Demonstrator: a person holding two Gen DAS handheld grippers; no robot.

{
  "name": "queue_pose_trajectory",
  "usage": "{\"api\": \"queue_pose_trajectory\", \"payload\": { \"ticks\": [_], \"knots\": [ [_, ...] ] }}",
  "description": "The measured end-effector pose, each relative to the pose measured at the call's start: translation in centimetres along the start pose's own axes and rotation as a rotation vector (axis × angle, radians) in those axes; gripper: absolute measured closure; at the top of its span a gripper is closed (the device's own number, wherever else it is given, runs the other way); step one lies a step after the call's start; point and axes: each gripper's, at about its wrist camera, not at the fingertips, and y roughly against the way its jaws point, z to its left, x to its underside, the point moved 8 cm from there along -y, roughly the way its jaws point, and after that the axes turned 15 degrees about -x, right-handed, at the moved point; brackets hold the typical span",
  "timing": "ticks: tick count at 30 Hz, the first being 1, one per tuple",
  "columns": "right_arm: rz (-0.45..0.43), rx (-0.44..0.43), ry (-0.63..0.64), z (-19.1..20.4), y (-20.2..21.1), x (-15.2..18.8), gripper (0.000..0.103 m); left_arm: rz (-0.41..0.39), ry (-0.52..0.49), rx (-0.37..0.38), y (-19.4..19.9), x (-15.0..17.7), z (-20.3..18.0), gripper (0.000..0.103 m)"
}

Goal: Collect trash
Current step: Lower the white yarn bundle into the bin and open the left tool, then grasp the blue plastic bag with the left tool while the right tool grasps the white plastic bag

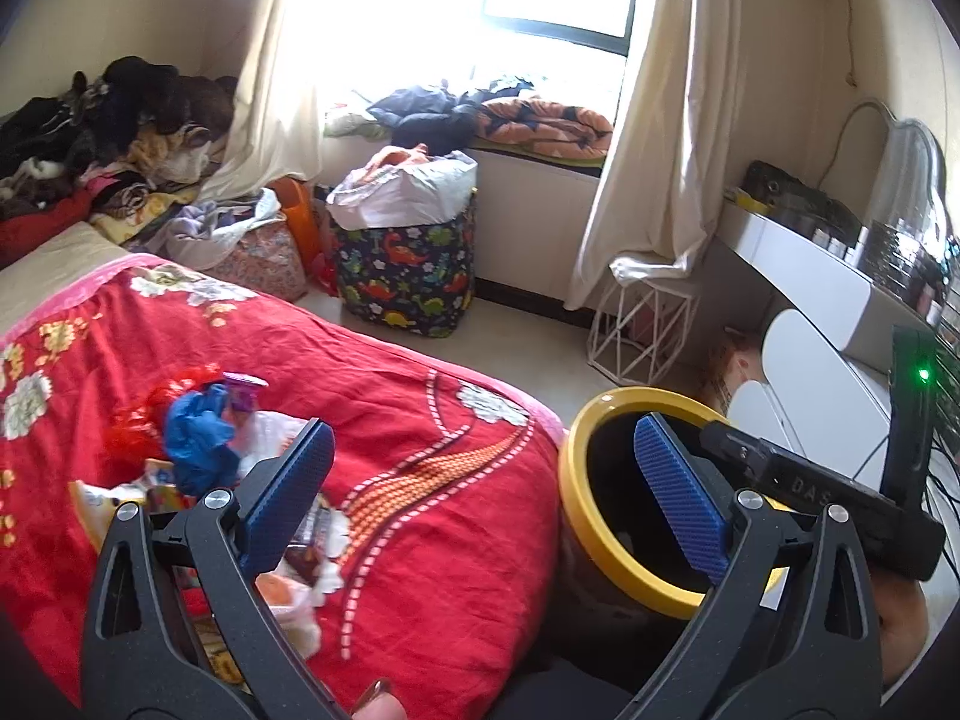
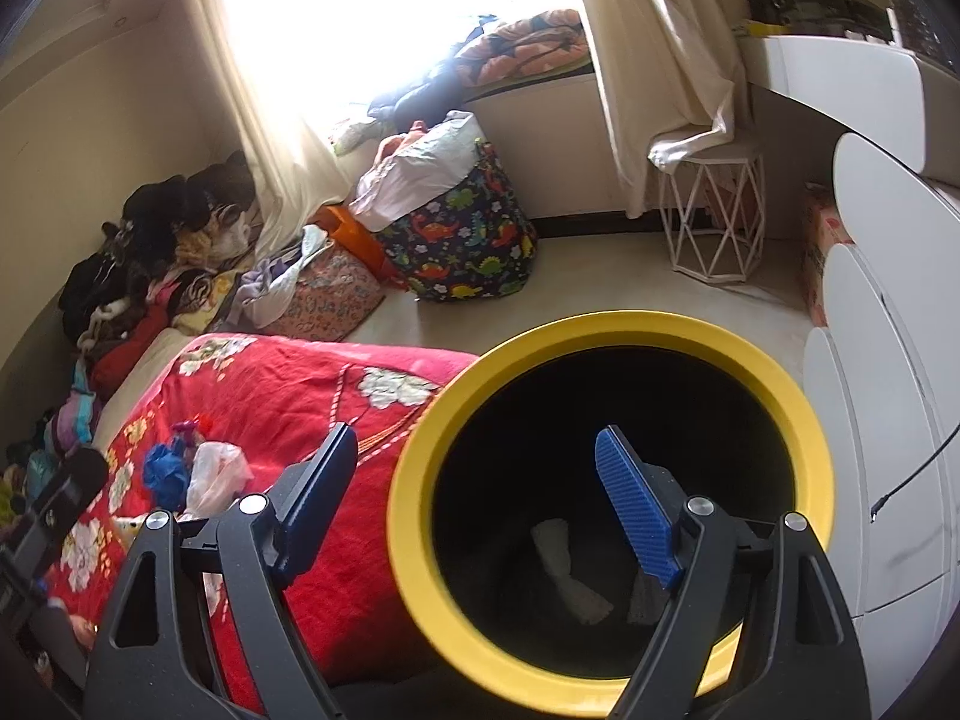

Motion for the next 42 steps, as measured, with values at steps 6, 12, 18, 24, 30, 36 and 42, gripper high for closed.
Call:
{"api": "queue_pose_trajectory", "payload": {
  "ticks": [6, 12, 18, 24, 30, 36, 42],
  "knots": [
    [0.006, -0.033, 0.050, 2.8, -0.5, 0.5, 0.024, -0.019, 0.023, -0.041, 0.4, -0.6, 2.2, 0.011],
    [0.025, -0.077, 0.106, 5.7, -1.2, 1.0, 0.022, -0.025, 0.052, -0.075, 0.3, -1.0, 4.9, 0.011],
    [0.056, -0.112, 0.156, 8.5, -2.0, 2.2, 0.021, -0.018, 0.077, -0.108, 0.1, -1.2, 7.2, 0.011],
    [0.086, -0.145, 0.204, 11.1, -2.7, 3.5, 0.020, -0.001, 0.108, -0.141, -0.3, -1.1, 9.5, 0.011],
    [0.123, -0.196, 0.249, 14.0, -3.7, 4.8, 0.019, 0.010, 0.134, -0.170, -0.7, -0.9, 11.8, 0.011],
    [0.172, -0.244, 0.294, 16.9, -5.0, 7.0, 0.018, 0.044, 0.177, -0.204, -1.3, -0.6, 14.8, 0.011],
    [0.232, -0.282, 0.319, 19.2, -6.7, 8.9, 0.018, 0.080, 0.208, -0.220, -2.2, 0.0, 17.4, 0.011]
  ]
}}
